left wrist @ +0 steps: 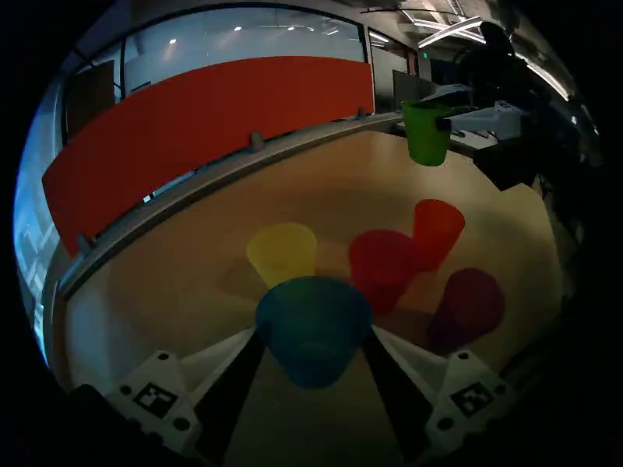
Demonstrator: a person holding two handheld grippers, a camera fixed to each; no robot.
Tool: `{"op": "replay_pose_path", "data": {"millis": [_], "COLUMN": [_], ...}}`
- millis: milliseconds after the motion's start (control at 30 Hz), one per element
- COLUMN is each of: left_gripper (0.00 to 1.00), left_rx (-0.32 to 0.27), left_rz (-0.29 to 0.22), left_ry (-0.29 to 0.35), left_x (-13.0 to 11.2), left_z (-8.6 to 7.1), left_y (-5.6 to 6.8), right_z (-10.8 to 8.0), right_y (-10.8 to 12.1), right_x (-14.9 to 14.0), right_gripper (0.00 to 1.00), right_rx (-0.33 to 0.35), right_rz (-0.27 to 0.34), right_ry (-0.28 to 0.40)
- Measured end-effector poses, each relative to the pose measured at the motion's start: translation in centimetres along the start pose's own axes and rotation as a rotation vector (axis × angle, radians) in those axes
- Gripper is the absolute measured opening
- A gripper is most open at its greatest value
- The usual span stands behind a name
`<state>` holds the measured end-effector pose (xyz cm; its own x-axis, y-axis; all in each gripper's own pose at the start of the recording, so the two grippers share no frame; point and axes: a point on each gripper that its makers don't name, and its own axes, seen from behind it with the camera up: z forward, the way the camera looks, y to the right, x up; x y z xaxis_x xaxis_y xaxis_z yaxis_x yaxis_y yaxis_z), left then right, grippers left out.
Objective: Pour water
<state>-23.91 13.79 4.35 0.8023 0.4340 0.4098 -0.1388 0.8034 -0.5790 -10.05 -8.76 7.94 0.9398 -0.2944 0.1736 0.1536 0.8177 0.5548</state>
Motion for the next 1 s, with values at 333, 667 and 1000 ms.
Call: {"op": "replay_pose_path", "data": {"millis": [333,667,1000], "left_gripper": [0.85,0.85,0.85], "left_rx": [-0.014,-0.024,-0.021], "left_rz": [-0.014,-0.023,-0.035], "left_ry": [-0.018,-0.021,-0.015], "left_x": [-1.0,-2.1,-2.6], "left_z": [0.7,1.1,0.7], "left_y": [0.4,0.9,0.8], "right_z": [-0.2,-0.4,-0.8], "right_y": [0.1,-0.1,-0.4], "right_x": [-2.5,-4.3,-6.2], "right_gripper": [0.92,0.92,0.92], "right_rx": [-0.008,-0.010,-0.017], "right_rz": [0.014,0.033,0.053], "right_ry": [-0.050,-0.080,-0.116]}}
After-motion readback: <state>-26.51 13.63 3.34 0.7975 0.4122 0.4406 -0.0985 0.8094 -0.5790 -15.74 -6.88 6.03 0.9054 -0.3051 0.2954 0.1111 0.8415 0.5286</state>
